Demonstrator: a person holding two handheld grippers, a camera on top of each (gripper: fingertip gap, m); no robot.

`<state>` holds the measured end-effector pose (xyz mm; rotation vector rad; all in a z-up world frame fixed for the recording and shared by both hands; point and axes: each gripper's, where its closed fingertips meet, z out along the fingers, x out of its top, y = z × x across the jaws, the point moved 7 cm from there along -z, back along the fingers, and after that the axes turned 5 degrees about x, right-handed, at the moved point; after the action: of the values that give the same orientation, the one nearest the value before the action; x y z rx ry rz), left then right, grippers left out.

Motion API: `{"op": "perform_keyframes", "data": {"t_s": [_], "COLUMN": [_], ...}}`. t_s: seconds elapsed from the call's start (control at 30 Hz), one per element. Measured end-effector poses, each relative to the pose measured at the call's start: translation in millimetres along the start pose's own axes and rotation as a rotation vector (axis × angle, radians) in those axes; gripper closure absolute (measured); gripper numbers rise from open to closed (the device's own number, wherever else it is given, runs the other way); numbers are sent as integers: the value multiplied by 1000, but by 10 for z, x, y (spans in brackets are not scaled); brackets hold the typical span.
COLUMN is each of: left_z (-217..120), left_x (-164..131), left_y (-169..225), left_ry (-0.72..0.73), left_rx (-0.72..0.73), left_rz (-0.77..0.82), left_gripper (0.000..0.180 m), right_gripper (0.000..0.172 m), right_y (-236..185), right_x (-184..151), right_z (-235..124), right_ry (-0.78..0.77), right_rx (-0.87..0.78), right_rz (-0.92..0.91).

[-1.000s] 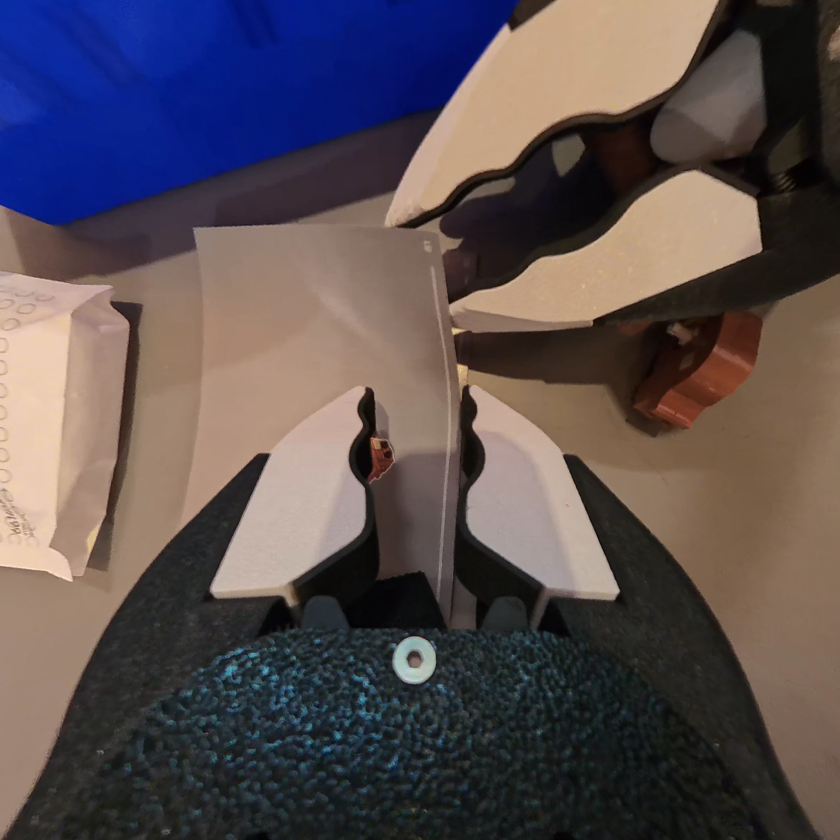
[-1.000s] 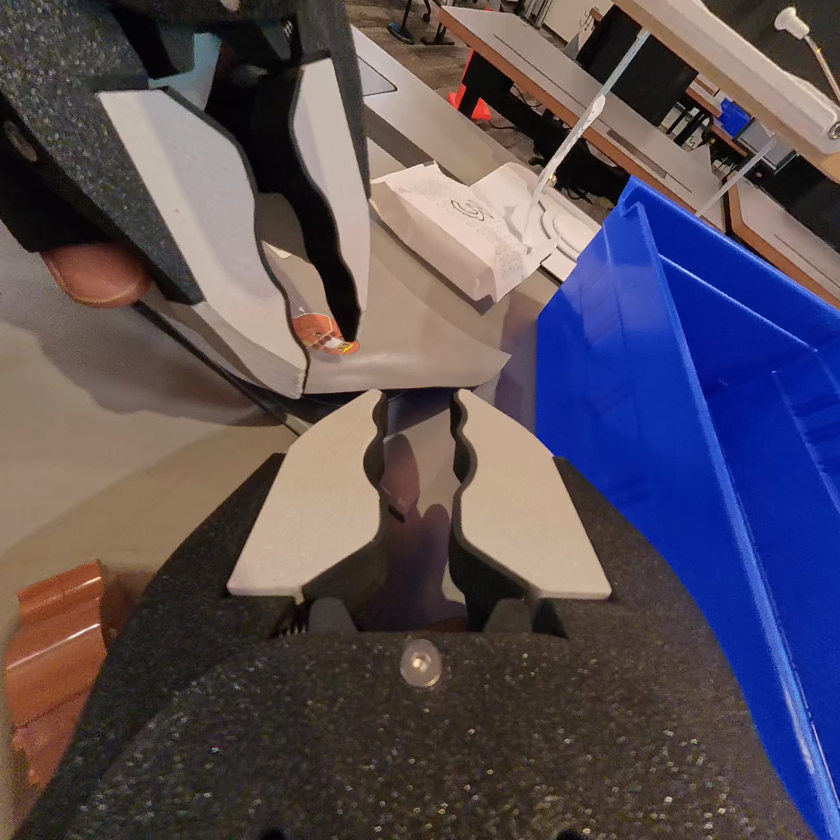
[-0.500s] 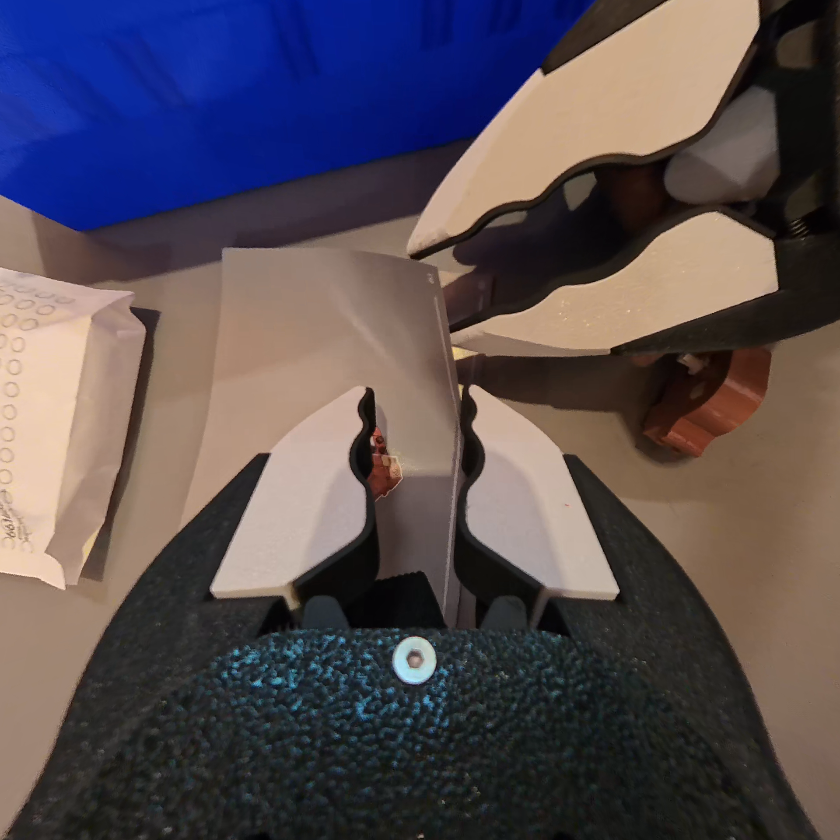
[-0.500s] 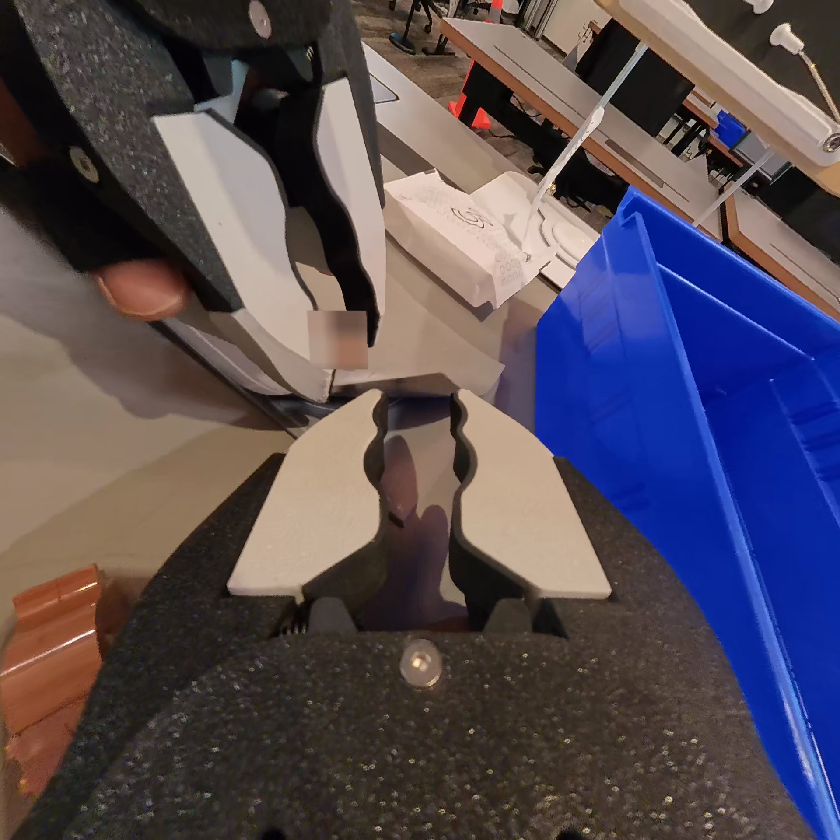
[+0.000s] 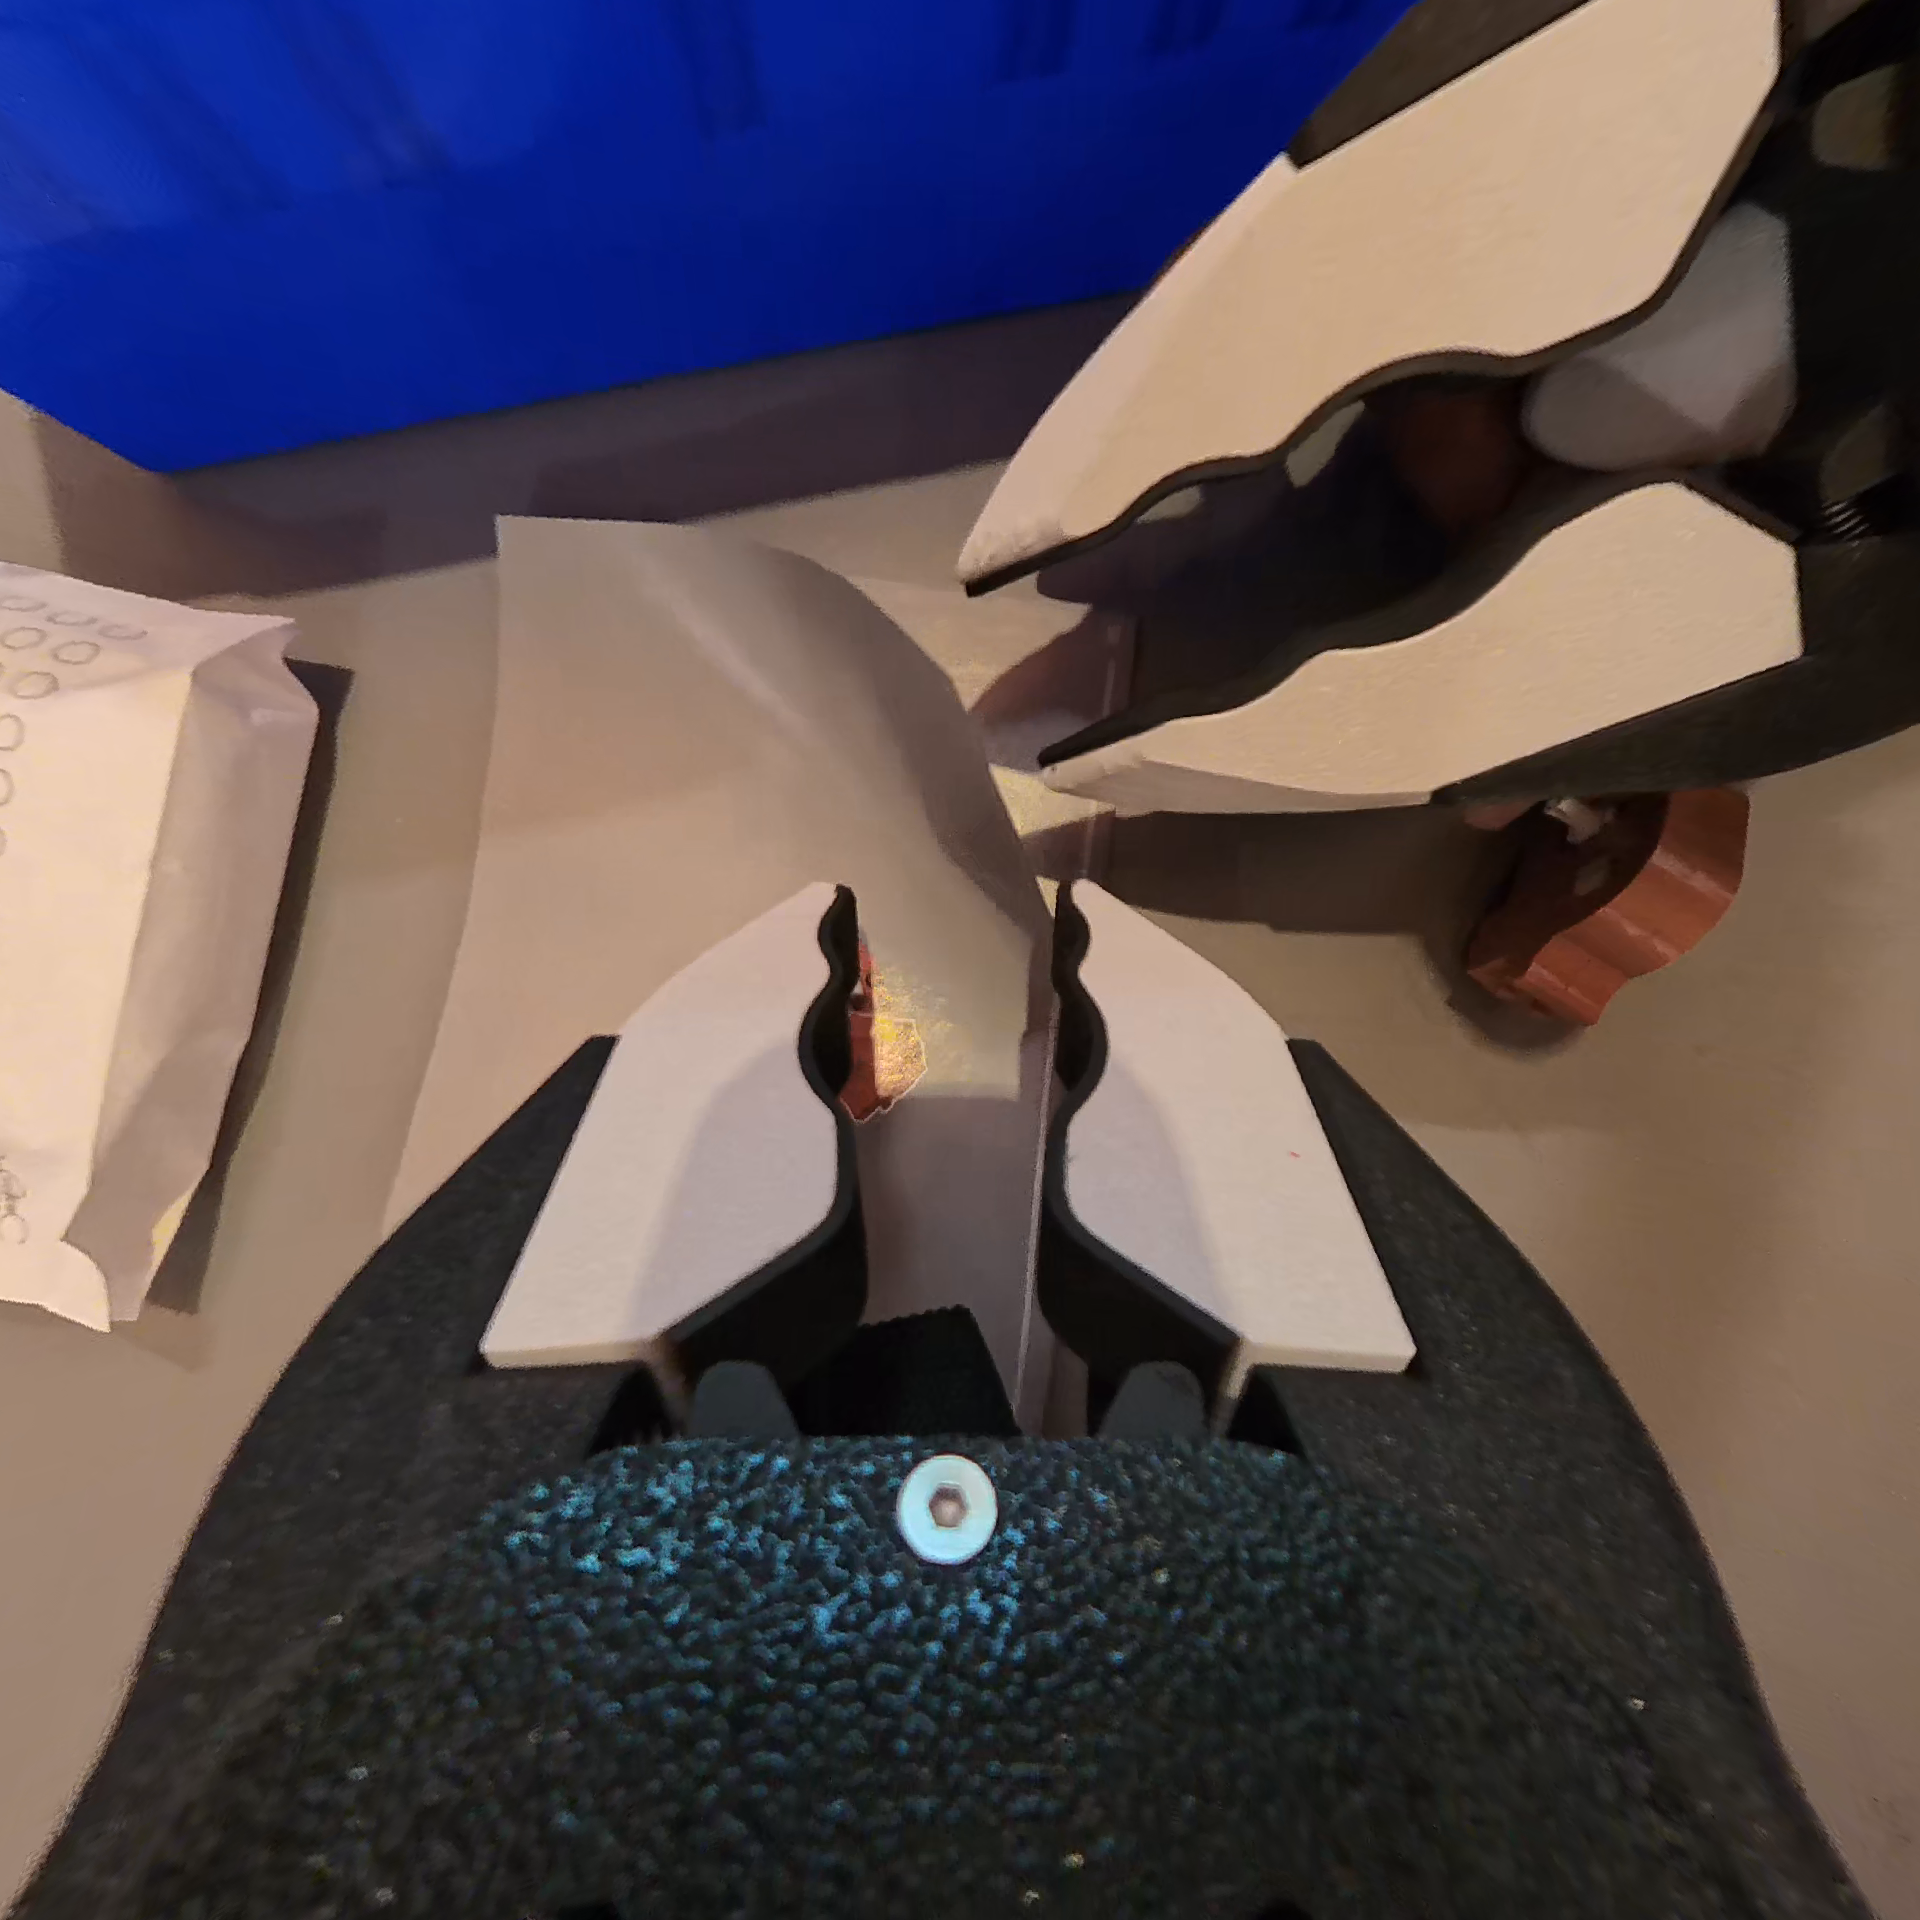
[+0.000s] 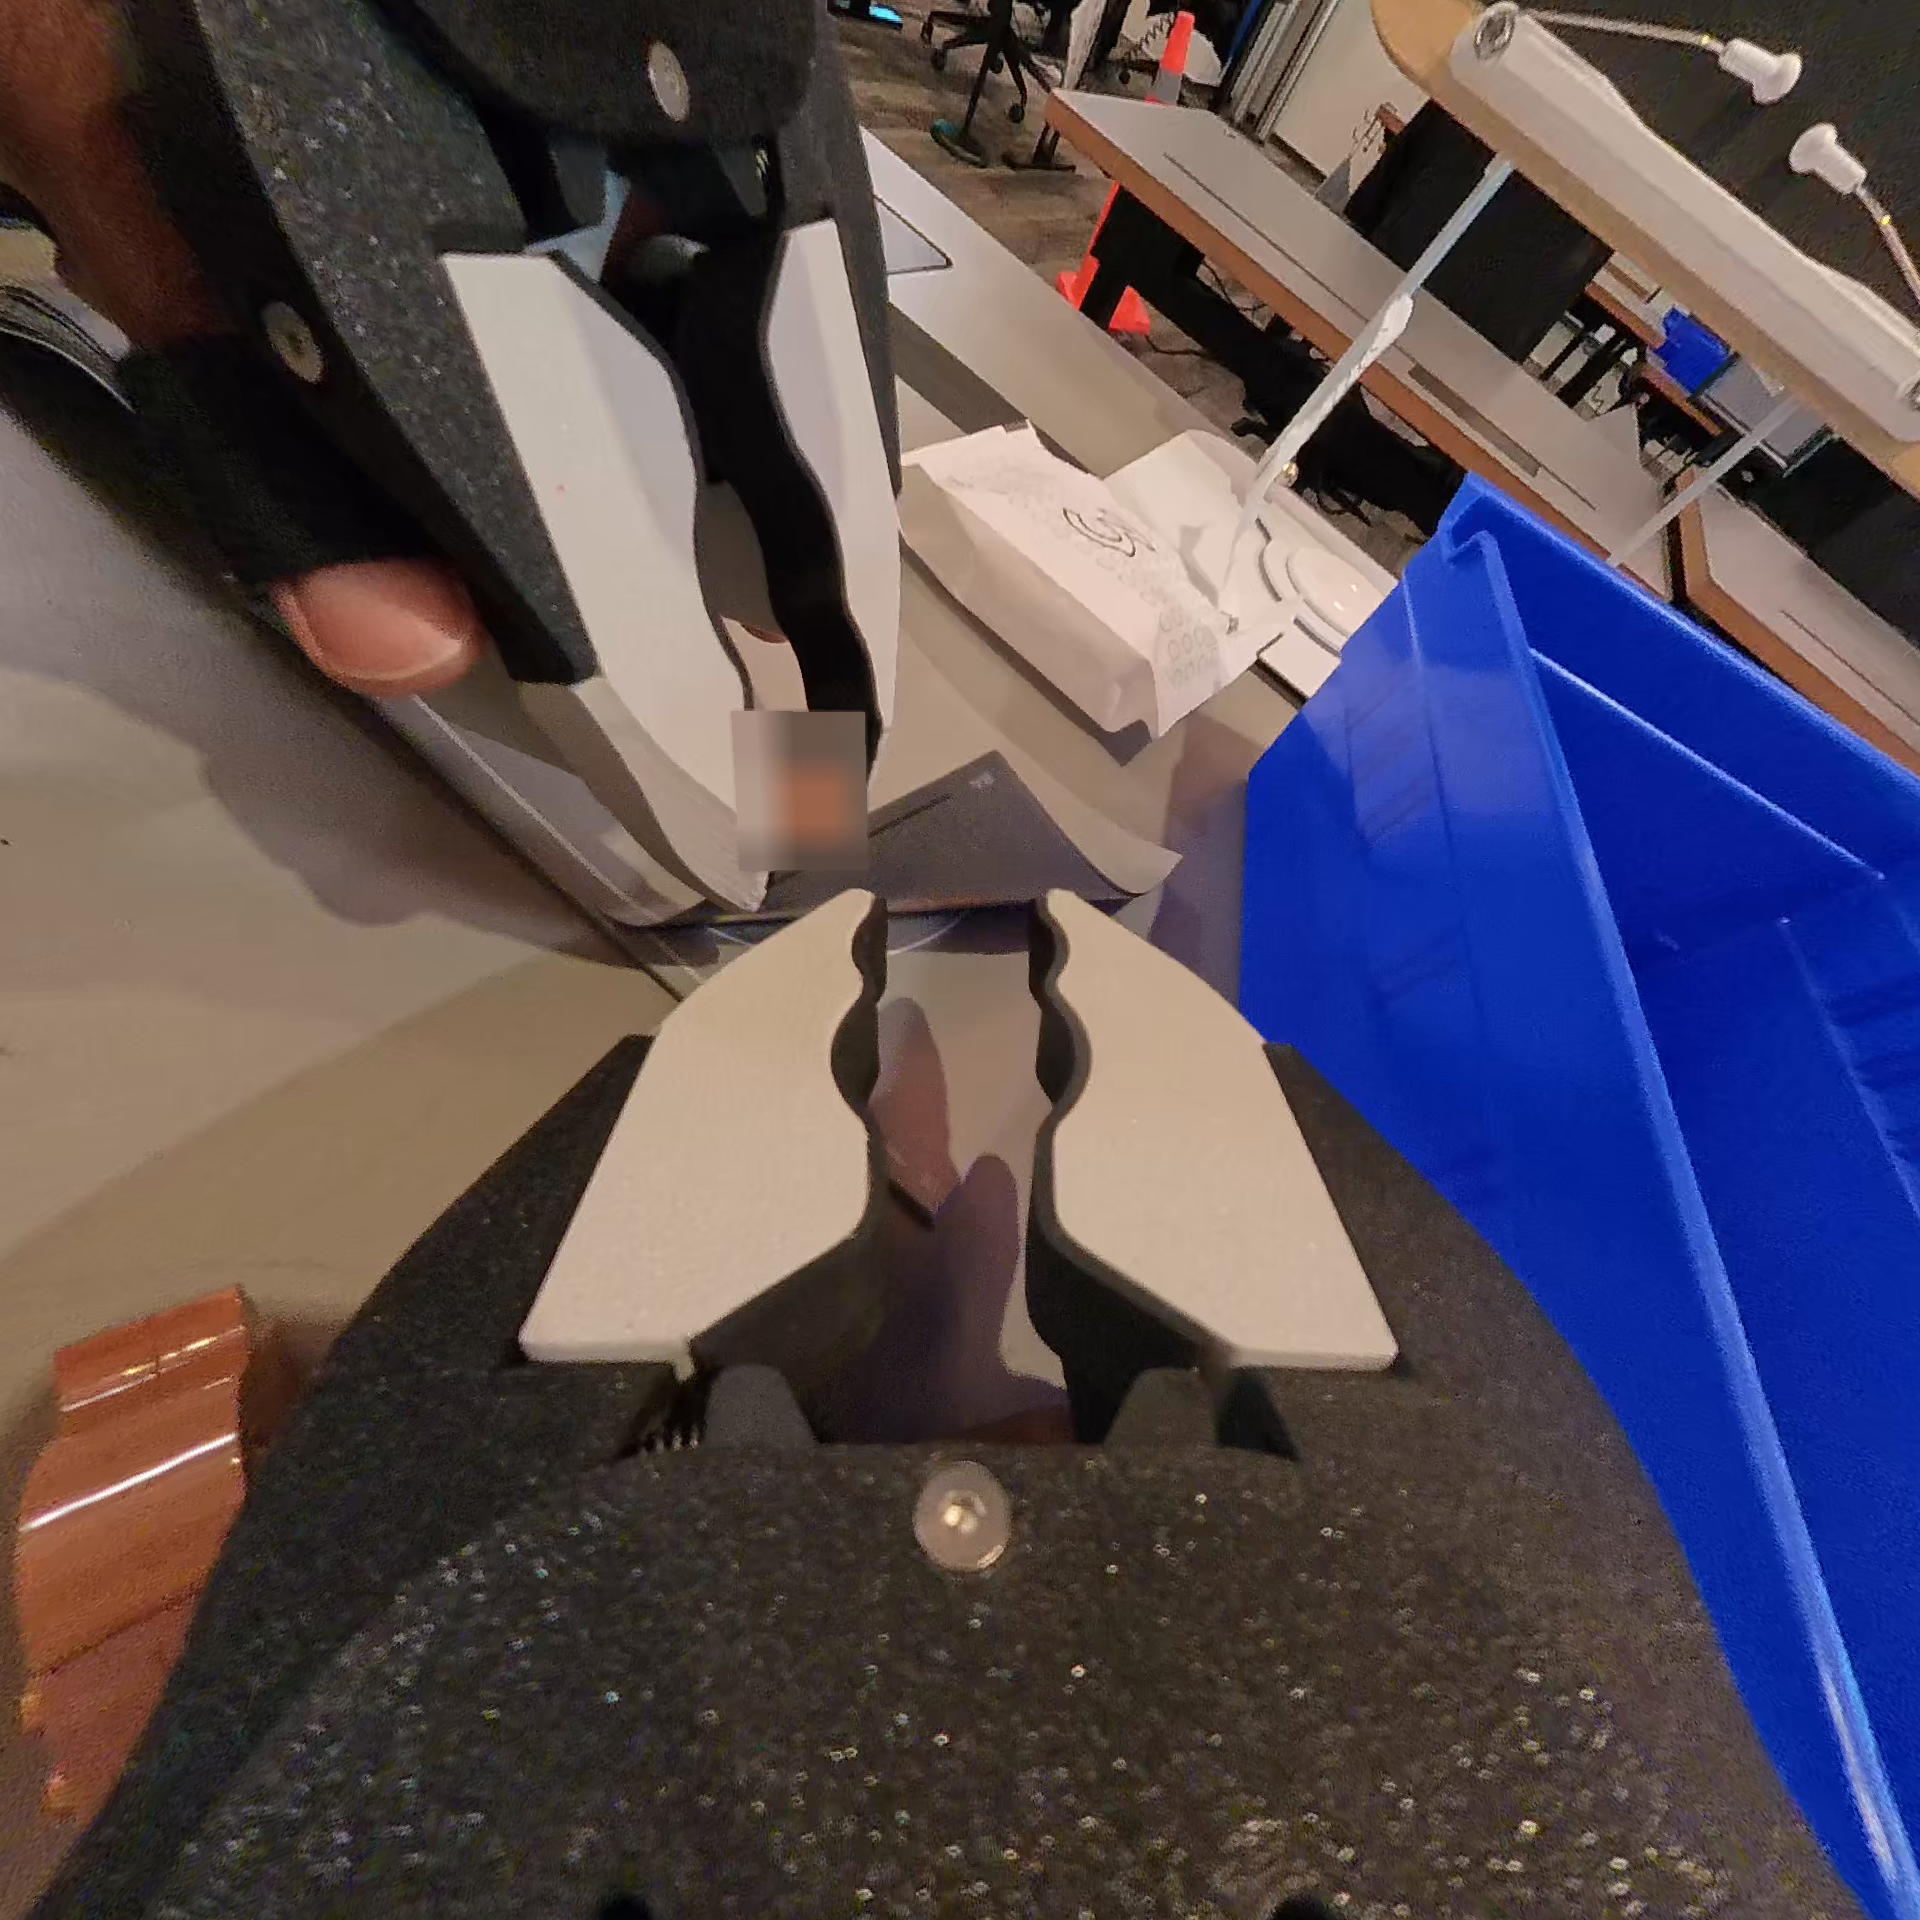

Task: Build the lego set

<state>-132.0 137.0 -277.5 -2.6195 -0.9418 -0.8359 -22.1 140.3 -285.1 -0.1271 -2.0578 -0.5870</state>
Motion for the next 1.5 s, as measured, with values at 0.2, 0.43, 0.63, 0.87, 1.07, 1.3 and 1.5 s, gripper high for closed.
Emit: {"op": "perform_keyframes", "data": {"t_s": [0.2,0.43,0.63,0.87,1.07,1.3,1.5], "left_z": [-12,-20,-49,-184,-334,-464,-530], "left_x": [-20,-24,-25,21,62,76,86], "left_y": [-18,-14,-14,-23,-38,-100,-152], "left_ry": [-5,-11,-18,25,73,113,157], "left_rx": [-5,-8,-2,-9,-9,11,11], "left_rz": [-8,-5,1,-9,-15,-47,-93], "left_gripper": [145,145,145,145,145,145,146], "right_gripper": [146,146,145,145,146,146,146], "right_y": [-12,5,47,46,4,-11,-22], "right_x": [47,75,99,121,152,150,142], "right_z": [16,91,176,190,202,205,210], "right_ry": [27,19,24,39,59,58,52], "right_rx": [12,7,-22,-32,-36,-42,-45], "right_rz": [-13,-46,-98,-116,-149,-174,-188]}}
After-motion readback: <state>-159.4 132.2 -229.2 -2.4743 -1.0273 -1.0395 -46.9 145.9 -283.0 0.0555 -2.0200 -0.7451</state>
